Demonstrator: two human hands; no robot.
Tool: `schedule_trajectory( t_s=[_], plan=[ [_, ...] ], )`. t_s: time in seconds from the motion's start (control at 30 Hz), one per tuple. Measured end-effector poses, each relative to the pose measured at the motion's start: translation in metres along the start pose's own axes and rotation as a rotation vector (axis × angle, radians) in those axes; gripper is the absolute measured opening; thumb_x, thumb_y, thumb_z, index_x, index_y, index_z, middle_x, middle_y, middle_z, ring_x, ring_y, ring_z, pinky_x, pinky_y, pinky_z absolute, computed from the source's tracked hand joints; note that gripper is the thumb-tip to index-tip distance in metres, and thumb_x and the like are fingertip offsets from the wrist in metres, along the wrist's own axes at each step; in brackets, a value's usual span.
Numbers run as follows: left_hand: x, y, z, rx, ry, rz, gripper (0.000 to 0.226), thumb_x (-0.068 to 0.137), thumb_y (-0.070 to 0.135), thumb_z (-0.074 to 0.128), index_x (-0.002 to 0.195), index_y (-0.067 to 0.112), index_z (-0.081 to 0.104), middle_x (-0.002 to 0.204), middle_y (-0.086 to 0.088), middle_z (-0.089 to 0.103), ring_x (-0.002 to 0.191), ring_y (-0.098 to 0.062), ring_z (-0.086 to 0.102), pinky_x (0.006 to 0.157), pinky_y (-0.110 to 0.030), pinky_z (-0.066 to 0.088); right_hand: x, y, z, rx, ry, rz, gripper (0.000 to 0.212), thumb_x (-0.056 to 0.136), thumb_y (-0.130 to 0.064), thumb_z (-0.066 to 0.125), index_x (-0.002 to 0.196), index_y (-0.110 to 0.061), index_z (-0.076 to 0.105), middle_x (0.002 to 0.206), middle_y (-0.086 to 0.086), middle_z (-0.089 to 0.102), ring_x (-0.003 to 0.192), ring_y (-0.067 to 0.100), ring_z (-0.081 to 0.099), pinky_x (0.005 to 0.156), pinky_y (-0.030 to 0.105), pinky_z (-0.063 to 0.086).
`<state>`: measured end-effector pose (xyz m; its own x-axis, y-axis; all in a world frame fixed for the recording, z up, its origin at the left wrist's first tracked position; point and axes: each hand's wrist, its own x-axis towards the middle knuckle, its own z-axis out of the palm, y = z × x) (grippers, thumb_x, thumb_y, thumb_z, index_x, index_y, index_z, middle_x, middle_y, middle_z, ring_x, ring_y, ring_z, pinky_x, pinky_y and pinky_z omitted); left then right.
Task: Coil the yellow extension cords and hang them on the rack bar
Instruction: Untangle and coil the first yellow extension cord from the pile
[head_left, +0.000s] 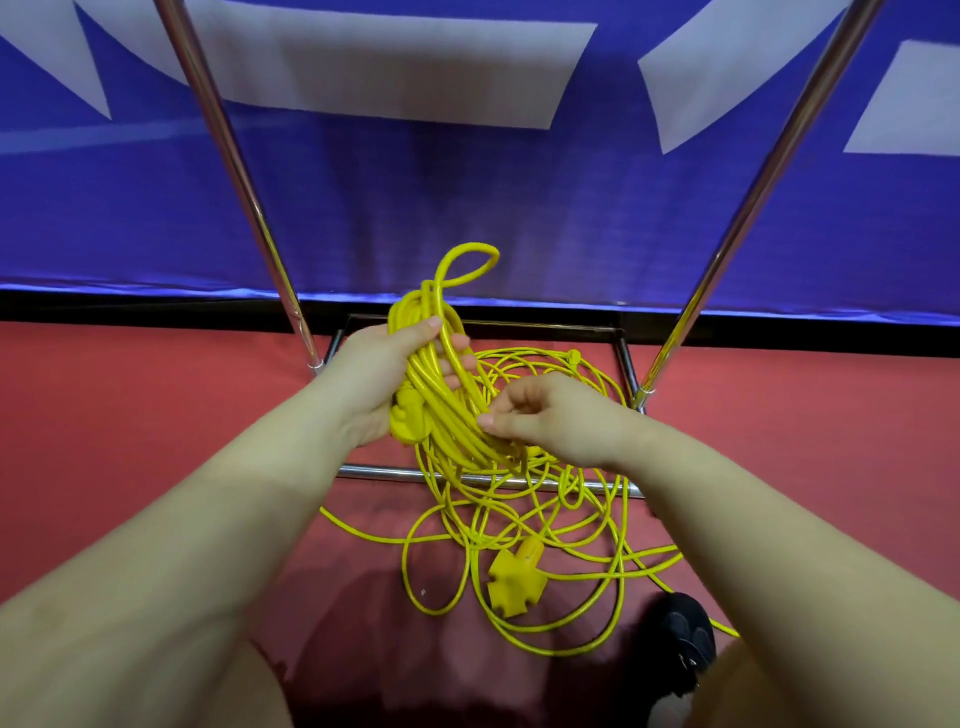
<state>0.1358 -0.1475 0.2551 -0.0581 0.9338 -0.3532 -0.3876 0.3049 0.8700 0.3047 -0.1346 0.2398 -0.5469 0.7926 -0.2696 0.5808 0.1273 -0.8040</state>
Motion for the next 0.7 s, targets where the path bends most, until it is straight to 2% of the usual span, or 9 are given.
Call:
schedule_trajectory(
  t_s=[0.13,0.23,0.3,0.43,0.47,0.53,0.6,0.7],
  plan=[
    [0.004,0.003,-0.003,-0.082,0.076,0.006,0.022,0.098,0.016,0.045,0.086,0.003,0.060,0.059,-0.001,0.069,0.056,-0.011,0.068,0.051,-0.022,0.056,0.000,0.000,-0.009,0.080,0.042,-0.057,0.018,0.085,-0.010,0.066,0.076,-0.021,0.056,0.069,-0.003,0.060,0.066,0.012,0.055,0.064,0.020,0.046],
    [0.006,0.005,-0.006,-0.080,0.105,0.043,0.020,0.097,0.015,0.046,0.087,0.005,0.059,0.060,0.000,0.069,0.057,-0.012,0.069,0.052,-0.023,0.057,0.000,0.003,-0.015,-0.103,0.152,-0.060,0.027,0.082,-0.010,0.070,0.071,-0.028,0.052,0.066,-0.009,0.056,0.068,0.014,0.054,0.067,0.029,0.047],
    [0.009,0.004,-0.010,-0.052,0.119,0.070,0.016,0.097,0.015,0.046,0.092,0.006,0.058,0.062,0.000,0.070,0.058,-0.012,0.069,0.053,-0.024,0.057,0.000,0.004,-0.019,-0.088,0.219,-0.059,0.026,0.079,-0.012,0.072,0.071,-0.027,0.053,0.063,-0.009,0.057,0.062,0.014,0.055,0.061,0.029,0.047],
    [0.013,0.002,-0.019,0.031,0.140,0.090,0.014,0.098,0.018,0.044,0.107,0.010,0.052,0.083,-0.006,0.069,0.061,-0.012,0.070,0.058,-0.024,0.057,-0.003,0.003,-0.028,0.187,0.522,-0.103,0.020,0.080,-0.013,0.072,0.075,-0.021,0.054,0.060,-0.003,0.062,0.051,0.014,0.064,0.054,0.031,0.052],
    [0.014,0.002,-0.021,0.072,0.132,0.093,0.016,0.098,0.018,0.044,0.111,0.011,0.050,0.086,-0.007,0.068,0.061,-0.012,0.070,0.059,-0.024,0.057,-0.004,0.003,-0.031,0.185,0.614,-0.079,0.019,0.081,-0.013,0.071,0.074,-0.019,0.054,0.061,-0.002,0.061,0.048,0.013,0.064,0.052,0.028,0.051],
    [0.013,0.001,-0.023,0.182,0.097,0.106,0.017,0.098,0.017,0.045,0.113,0.010,0.048,0.087,-0.008,0.067,0.061,-0.011,0.070,0.058,-0.024,0.056,-0.006,0.007,-0.038,-0.009,0.715,0.018,0.017,0.080,-0.014,0.069,0.070,-0.017,0.055,0.059,0.000,0.062,0.047,0.012,0.063,0.051,0.023,0.050],
    [0.011,0.000,-0.022,0.271,0.059,0.114,0.014,0.098,0.017,0.046,0.109,0.010,0.050,0.087,-0.008,0.068,0.061,-0.011,0.069,0.058,-0.024,0.056,-0.008,0.010,-0.041,-0.210,0.626,0.130,0.012,0.075,-0.013,0.066,0.066,-0.013,0.058,0.061,0.005,0.065,0.051,0.018,0.063,0.056,0.027,0.052],
    [0.010,-0.001,-0.019,0.297,0.012,0.109,0.010,0.097,0.017,0.046,0.103,0.013,0.054,0.084,-0.006,0.070,0.066,-0.013,0.071,0.063,-0.027,0.057,-0.011,0.006,-0.035,-0.349,0.267,0.187,0.011,0.076,-0.013,0.066,0.067,-0.008,0.062,0.064,0.009,0.067,0.046,0.016,0.054,0.053,0.027,0.048]
  ],
)
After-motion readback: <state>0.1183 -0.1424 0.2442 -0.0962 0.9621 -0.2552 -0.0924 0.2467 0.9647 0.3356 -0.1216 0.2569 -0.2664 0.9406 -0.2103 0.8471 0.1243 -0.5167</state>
